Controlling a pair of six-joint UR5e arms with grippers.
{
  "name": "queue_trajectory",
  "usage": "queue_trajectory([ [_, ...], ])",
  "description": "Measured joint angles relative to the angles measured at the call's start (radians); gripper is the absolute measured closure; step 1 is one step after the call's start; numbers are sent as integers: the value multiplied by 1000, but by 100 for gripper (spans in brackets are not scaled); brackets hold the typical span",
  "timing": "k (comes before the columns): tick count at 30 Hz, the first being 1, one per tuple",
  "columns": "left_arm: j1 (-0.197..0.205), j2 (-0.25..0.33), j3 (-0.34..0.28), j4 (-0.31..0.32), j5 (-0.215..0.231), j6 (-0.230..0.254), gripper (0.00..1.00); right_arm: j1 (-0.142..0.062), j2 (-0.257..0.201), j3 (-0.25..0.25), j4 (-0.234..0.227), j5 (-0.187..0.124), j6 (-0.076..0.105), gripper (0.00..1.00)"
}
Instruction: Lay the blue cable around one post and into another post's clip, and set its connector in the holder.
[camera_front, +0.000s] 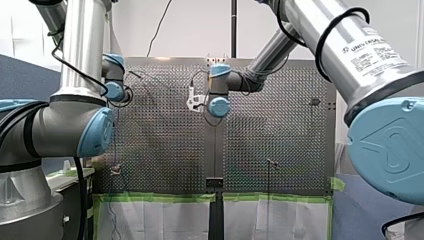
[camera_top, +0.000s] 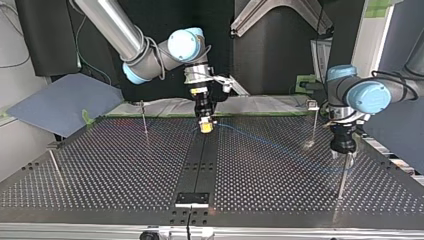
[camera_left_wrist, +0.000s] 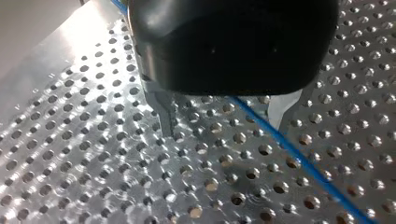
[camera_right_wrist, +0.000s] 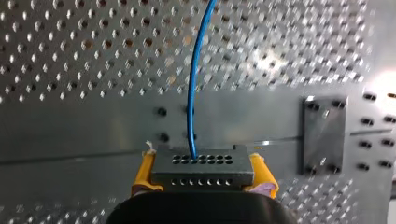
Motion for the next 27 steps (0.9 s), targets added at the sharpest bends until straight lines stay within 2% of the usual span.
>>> queue_trajectory([
  [4, -3, -23, 0, 6, 2, -1, 0, -19, 0, 34, -34, 8, 18, 100],
  [6, -4, -29, 0, 8, 3, 0, 0, -26, 0, 47, -47, 16, 20, 100],
  [12, -5, -34, 0, 14, 3, 0, 0, -45, 0, 96, -96, 60, 24, 100],
  [27, -6, -34, 0, 18, 2, -3, 0, -123, 1, 219, -219, 183, 73, 100],
])
